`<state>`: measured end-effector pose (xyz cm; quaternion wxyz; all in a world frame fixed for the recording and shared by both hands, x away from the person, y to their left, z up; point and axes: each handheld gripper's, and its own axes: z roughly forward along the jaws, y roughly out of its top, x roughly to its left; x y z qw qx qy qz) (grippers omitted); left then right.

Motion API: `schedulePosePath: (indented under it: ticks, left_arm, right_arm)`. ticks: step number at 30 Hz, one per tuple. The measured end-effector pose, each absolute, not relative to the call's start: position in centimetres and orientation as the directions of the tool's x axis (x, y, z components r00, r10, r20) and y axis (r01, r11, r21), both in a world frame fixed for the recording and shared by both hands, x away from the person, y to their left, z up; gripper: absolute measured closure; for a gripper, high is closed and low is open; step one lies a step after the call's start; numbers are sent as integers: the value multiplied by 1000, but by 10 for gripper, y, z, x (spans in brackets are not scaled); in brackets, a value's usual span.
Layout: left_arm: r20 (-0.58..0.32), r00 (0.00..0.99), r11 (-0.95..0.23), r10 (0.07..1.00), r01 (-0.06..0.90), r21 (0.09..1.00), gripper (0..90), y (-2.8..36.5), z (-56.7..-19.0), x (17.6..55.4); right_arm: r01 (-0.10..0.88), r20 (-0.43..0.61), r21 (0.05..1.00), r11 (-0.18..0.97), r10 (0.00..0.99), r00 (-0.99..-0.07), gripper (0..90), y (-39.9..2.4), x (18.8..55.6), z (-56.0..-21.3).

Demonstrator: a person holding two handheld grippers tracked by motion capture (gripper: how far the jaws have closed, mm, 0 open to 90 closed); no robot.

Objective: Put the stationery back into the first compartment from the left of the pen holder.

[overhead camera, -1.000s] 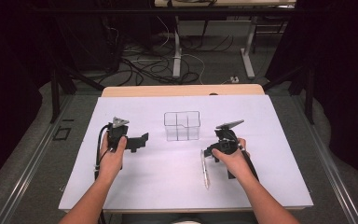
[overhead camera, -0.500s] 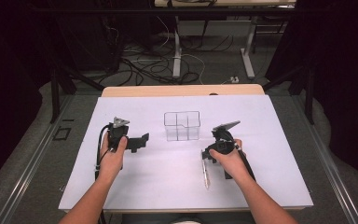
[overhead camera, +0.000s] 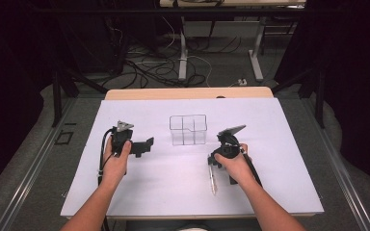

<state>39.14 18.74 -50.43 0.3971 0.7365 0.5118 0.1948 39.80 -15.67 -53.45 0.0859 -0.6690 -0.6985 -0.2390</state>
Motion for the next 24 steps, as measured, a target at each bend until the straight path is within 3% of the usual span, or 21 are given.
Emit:
schedulePosePath:
  ticks: [24]
  left_arm:
    - [-121, 404, -163, 907, 600, 783, 4, 188, -504, 391]
  right_arm:
    - [986, 458, 163, -25, 887, -53, 802, -158, 405, -540]
